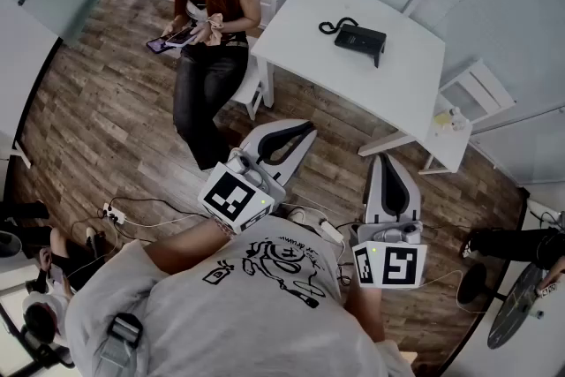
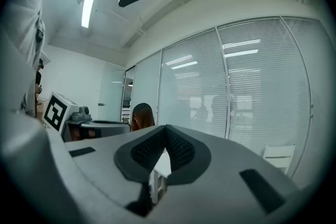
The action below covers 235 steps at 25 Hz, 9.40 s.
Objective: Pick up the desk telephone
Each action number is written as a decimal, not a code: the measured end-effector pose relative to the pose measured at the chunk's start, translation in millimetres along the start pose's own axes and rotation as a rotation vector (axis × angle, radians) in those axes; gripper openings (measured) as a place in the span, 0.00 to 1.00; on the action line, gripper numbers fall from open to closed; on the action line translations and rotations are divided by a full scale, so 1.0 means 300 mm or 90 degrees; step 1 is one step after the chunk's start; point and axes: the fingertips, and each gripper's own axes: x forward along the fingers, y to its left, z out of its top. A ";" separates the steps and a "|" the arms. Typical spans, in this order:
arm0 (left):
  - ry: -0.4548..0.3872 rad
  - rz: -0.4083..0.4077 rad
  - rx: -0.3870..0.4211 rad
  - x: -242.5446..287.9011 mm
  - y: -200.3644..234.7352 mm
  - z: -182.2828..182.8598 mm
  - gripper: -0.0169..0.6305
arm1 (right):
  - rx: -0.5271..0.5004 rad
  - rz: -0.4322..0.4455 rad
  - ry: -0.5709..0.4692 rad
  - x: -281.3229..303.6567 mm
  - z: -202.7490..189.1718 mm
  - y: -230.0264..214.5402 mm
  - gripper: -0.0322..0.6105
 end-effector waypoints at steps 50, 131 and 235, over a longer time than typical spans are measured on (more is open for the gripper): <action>0.068 0.043 -0.034 0.972 0.485 -0.144 0.05 | 0.074 0.016 0.049 0.808 -0.190 -0.784 0.06; 0.465 -0.012 -0.381 1.490 1.218 -1.377 0.40 | 0.275 -0.001 0.441 1.552 -1.325 -1.099 0.40; 0.336 -0.001 -0.368 1.407 1.130 -0.491 0.41 | 0.287 0.042 0.281 1.491 -0.515 -0.990 0.38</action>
